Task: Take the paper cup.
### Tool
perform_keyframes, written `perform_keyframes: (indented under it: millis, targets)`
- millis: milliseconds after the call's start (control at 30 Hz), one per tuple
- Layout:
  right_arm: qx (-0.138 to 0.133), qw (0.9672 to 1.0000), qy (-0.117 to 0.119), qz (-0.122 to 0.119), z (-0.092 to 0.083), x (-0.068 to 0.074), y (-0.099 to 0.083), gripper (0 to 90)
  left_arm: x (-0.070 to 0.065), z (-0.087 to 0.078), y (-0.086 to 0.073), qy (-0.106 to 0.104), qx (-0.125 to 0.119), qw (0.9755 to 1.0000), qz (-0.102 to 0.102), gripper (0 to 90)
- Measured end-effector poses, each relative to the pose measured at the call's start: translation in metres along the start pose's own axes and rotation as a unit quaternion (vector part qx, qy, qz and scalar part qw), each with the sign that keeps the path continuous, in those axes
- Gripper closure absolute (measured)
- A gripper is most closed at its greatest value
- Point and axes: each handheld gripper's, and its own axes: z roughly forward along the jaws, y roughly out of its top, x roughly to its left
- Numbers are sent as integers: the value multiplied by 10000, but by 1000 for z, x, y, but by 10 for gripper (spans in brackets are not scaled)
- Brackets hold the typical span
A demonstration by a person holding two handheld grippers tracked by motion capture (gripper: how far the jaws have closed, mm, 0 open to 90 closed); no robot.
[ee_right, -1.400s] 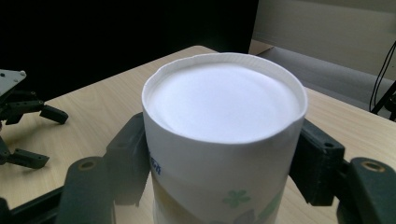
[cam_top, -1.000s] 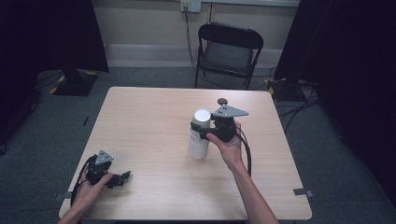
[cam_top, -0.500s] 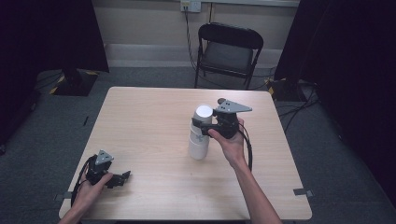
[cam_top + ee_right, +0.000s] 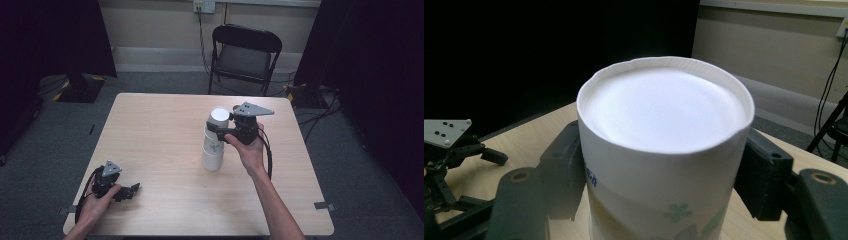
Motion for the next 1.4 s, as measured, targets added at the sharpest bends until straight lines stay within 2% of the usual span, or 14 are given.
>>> perform_keyframes:
  millis: [233, 300, 467, 567, 700, 800, 900, 1067, 1133, 1233, 1400]
  targets:
    - [-123, 9999, -46, 7, -7, -1, 7, 320, -1, 0, 0, -11, -23, 10000, -11, 7]
    - [-123, 9999, -69, 2, -8, 0, 7, 321, 0, -1, 0, -30, -26, 10000, 50, 16]
    - [-288, 9995, -126, -36, -17, 4, 11, 323, -1, -2, 0, -7, -66, 10000, 4, 66]
    - [-295, 9994, -151, -38, -25, 3, 12, 325, -1, -5, 0, 14, -74, 10000, 5, 154]
    - [-305, 9993, -193, 11, -35, 2, 13, 326, -2, -6, 0, -4, -56, 10000, 0, 156]
    - [-287, 9992, -280, -67, -47, 3, 14, 325, -4, -10, 2, 16, -241, 9997, -14, 169]
    - [-315, 9990, -324, -44, -57, 3, 13, 326, -7, -13, 5, -40, -335, 9994, 122, 182]
    - [-221, 9993, -303, 8, -73, 3, 4, 332, -15, -18, 9, -99, -484, 9983, 310, 198]
    - [-254, 9992, -279, 116, -80, 1, -3, 335, -17, -19, 10, -178, -607, 9974, 356, 207]
    - [-233, 9991, -251, 234, -88, -1, -11, 337, -16, -21, 12, -316, -733, 9964, 295, 207]
    - [-78, 9991, -187, 375, -95, 3, -26, 338, -19, -23, 14, -324, -810, 9957, 315, 222]
